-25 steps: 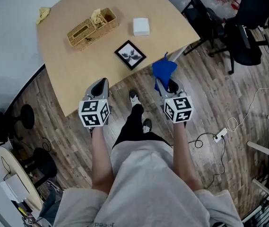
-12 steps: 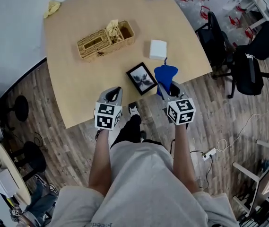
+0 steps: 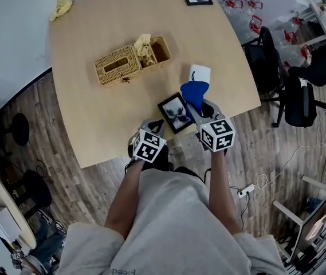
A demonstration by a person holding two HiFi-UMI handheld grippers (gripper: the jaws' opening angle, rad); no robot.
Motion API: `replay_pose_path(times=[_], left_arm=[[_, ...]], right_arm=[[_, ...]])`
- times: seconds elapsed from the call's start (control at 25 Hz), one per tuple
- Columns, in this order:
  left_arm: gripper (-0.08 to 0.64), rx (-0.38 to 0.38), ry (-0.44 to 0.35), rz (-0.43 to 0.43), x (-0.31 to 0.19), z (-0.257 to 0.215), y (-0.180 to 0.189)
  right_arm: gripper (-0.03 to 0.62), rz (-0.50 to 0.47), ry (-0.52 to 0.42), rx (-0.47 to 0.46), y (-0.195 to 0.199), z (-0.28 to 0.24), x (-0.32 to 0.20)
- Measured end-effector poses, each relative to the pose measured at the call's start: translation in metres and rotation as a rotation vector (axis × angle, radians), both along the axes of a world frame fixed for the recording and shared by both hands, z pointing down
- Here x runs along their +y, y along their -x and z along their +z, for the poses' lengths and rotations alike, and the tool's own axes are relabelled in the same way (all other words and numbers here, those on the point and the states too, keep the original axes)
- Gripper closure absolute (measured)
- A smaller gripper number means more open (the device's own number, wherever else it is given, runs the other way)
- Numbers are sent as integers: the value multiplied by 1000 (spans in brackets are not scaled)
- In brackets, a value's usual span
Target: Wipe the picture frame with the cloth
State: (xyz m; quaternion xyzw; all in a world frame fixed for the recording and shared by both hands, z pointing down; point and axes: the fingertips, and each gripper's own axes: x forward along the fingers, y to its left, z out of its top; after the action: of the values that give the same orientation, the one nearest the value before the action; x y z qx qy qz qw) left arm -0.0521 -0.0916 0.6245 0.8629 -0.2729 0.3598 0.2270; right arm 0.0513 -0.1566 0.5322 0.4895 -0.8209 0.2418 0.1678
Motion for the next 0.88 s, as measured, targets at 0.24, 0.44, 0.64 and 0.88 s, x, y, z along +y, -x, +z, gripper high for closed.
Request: replay_pose_path(times=[0.24, 0.44, 0.64, 0.88], left_arm=[[508, -30, 50, 47, -16, 22, -17], [508, -55, 76, 67, -23, 35, -21], [508, -68, 86, 81, -18, 41, -26], [508, -87, 72, 15, -20, 40, -33]], right_arm=[[491, -49, 50, 42, 7, 14, -14], [491, -120, 67, 110, 12, 23, -21], [491, -157, 30, 162, 11, 18, -31], [491, -265, -12, 173, 9, 9, -40]])
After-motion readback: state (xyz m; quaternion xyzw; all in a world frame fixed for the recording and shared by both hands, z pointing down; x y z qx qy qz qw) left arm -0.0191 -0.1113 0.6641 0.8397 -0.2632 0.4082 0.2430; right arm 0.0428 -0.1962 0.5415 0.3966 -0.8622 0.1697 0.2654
